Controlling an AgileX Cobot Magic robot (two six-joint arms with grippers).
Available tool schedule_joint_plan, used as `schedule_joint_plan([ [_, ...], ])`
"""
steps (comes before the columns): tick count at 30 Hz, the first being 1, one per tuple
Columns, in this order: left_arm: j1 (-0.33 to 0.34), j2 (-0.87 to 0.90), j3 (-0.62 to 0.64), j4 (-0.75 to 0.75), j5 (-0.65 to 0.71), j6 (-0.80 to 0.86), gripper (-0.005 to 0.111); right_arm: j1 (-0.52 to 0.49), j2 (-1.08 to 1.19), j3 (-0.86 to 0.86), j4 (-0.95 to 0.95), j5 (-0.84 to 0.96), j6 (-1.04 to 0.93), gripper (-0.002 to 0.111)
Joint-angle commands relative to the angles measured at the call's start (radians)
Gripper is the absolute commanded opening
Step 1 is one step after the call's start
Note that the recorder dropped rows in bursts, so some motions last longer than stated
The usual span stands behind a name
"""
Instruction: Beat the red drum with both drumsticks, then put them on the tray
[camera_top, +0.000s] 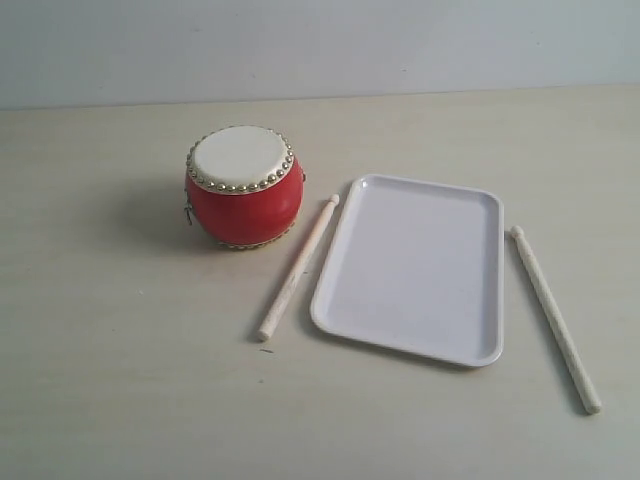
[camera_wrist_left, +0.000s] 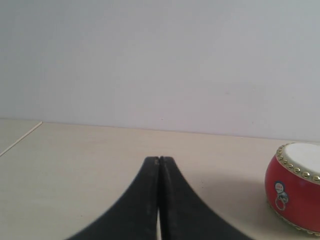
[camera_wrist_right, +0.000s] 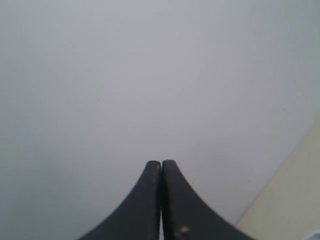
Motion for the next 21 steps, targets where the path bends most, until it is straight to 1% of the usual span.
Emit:
schedule_joint_plan([
  [1,-0.004,-0.004,-0.003,0.003,-0.002,0.003,0.000,0.002,0.051,-0.015,-0.064,0.021,-0.037,0.000],
  [6,-0.004,-0.004,-0.003,0.003,-0.002,0.003,0.000,0.002,0.232,-0.155,-0.064,0.053,-0.275,0.000],
  [14,-0.004,-0.004,-0.003,0.003,-0.002,0.003,0.000,0.002,0.646,-0.511,-0.067,0.268,-0.716,0.000],
  [18,-0.004,-0.004,-0.003,0.003,-0.002,0.003,0.000,0.002,0.781,-0.613,-0.064,0.291,-0.726,0.000],
  [21,-0.004,-0.004,-0.003,0.003,-0.002,0.003,0.000,0.002,0.864,-0.692,-0.067,0.435,-0.783,0.000],
])
